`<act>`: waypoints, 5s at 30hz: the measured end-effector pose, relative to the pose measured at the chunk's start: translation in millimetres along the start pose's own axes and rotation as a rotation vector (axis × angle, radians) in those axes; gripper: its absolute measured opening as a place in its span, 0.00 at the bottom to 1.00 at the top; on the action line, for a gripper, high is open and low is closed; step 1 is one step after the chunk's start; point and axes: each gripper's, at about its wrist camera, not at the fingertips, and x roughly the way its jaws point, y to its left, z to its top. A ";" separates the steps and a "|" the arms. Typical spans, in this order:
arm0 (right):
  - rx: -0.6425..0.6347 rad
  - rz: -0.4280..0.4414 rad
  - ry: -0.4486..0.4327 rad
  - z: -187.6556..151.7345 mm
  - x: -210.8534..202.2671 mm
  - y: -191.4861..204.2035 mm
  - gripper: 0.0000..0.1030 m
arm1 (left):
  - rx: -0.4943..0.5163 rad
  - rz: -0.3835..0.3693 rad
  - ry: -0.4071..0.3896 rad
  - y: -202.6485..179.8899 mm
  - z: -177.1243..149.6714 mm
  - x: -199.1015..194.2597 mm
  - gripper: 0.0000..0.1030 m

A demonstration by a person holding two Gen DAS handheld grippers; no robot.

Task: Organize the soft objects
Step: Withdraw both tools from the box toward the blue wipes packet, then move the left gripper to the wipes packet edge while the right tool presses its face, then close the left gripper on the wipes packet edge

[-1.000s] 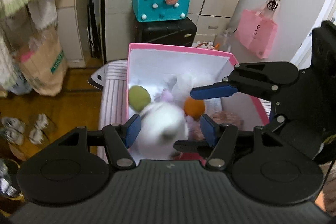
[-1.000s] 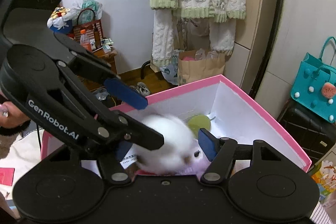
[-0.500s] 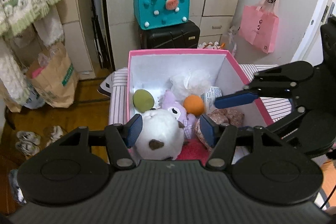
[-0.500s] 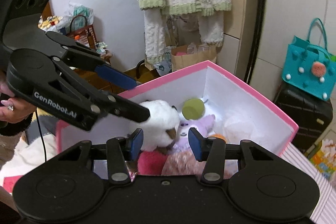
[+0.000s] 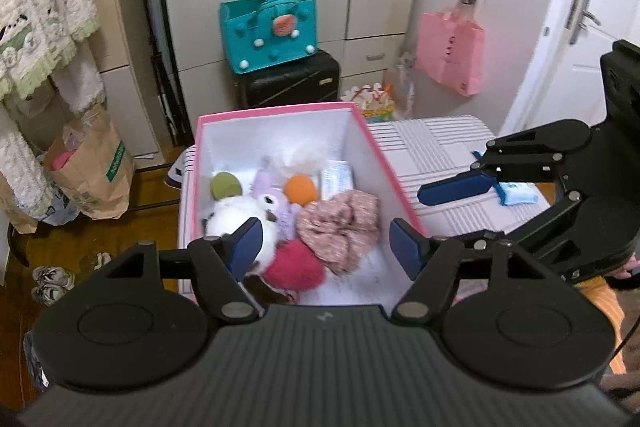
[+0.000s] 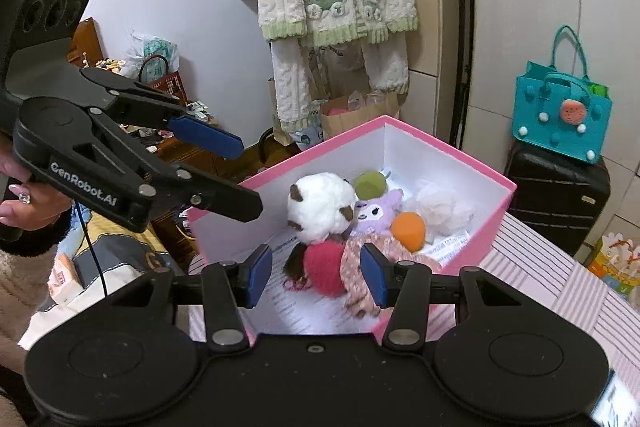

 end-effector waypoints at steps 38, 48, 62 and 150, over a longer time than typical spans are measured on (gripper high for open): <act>0.091 -0.131 -0.020 -123.8 -133.3 24.7 0.67 | 0.145 -0.143 0.077 -121.8 -75.9 -32.8 0.85; 0.143 -0.192 -0.056 -158.2 -128.6 0.1 0.70 | 0.134 -0.196 0.058 -143.2 -82.8 -2.7 0.85; 0.154 -0.343 -0.151 -200.0 -114.3 -35.7 0.72 | 0.110 -0.198 -0.065 -167.3 -79.4 49.9 0.85; 0.313 -0.464 -0.040 -219.7 -34.5 -181.8 0.92 | -0.227 -0.381 0.105 -211.0 -21.1 272.0 0.36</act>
